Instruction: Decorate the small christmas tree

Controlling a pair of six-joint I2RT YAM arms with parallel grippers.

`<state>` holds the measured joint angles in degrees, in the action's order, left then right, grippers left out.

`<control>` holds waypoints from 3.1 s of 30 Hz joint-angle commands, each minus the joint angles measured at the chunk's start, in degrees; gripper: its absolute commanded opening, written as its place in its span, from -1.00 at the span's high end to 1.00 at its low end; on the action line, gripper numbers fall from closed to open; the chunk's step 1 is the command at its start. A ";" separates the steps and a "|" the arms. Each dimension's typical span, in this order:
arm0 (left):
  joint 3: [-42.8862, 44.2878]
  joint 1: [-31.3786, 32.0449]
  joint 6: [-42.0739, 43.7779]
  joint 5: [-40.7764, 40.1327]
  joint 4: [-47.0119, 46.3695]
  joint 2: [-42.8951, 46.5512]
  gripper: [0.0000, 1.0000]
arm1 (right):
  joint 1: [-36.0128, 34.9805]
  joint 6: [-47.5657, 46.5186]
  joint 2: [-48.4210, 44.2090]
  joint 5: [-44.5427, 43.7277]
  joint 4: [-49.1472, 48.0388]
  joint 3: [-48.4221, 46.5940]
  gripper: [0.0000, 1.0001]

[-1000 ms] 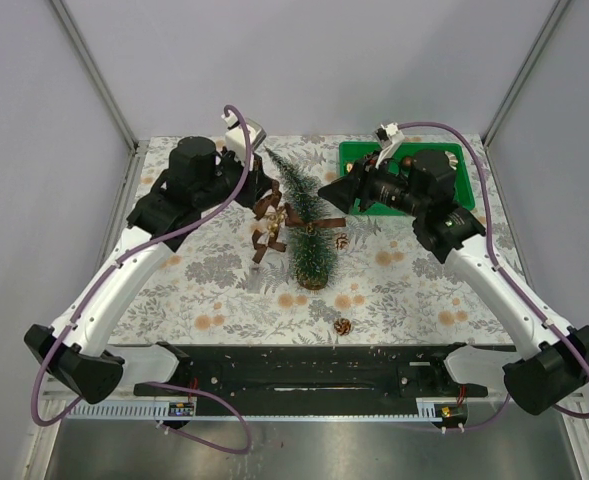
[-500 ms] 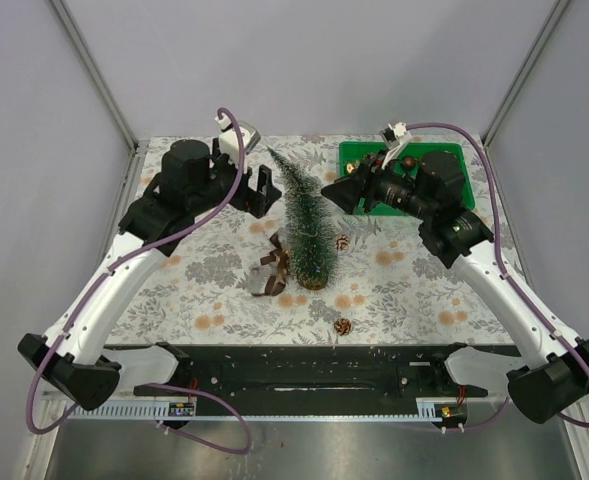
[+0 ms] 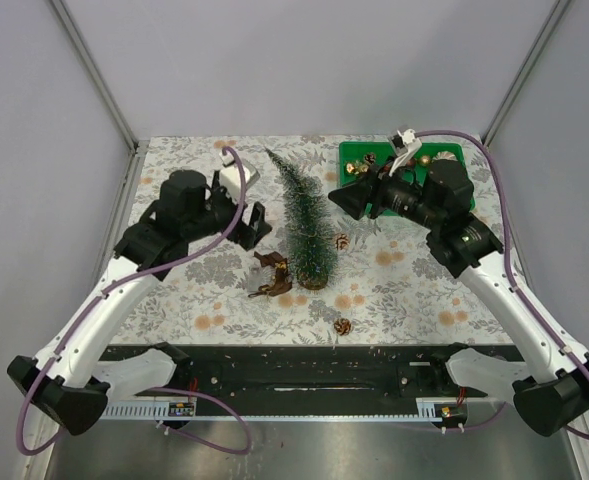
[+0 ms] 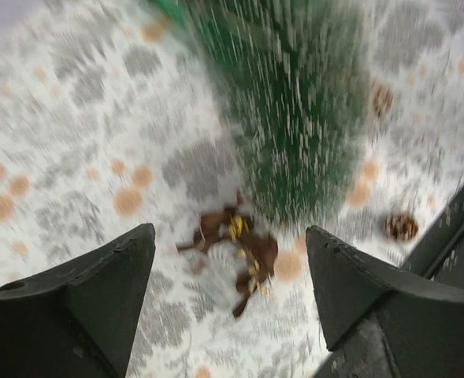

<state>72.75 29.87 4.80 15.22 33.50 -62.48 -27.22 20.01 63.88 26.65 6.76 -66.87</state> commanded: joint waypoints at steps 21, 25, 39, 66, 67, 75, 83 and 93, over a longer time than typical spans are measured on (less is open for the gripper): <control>-18.17 -8.51 -4.62 7.89 -14.33 -18.20 -0.74 | -0.29 -0.76 -8.59 -5.65 2.90 4.03 -0.13; -19.14 -8.51 -7.52 8.86 -17.49 -21.62 -0.61 | -0.37 -0.50 -9.12 -5.65 2.73 4.38 -0.09; -20.45 -8.51 -8.93 3.94 -20.04 -26.64 -0.15 | -0.37 -0.67 -8.16 -4.51 1.41 4.91 -0.01; -18.18 -13.96 -3.06 7.36 -5.83 -2.67 1.00 | -0.37 -1.99 -9.12 -5.65 2.90 3.24 0.08; -18.43 -14.05 -2.26 7.63 -5.20 -0.73 1.00 | -0.37 -1.91 -9.21 -5.82 2.90 3.33 0.08; -20.64 -14.05 -4.00 12.28 -6.34 -8.86 -0.31 | -0.38 -1.29 -10.26 -6.88 2.81 5.43 0.08; -14.13 -12.47 -9.01 13.26 -8.44 -25.05 -0.33 | -0.37 -1.55 -10.44 -7.23 2.90 5.44 0.07; -9.74 -11.24 -11.74 10.71 -11.26 -33.31 -0.31 | -0.37 -1.29 -8.77 -5.65 1.41 5.52 0.08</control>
<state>59.77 18.39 -5.13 26.72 25.17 -93.27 -27.22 19.27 54.54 20.58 10.39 -61.34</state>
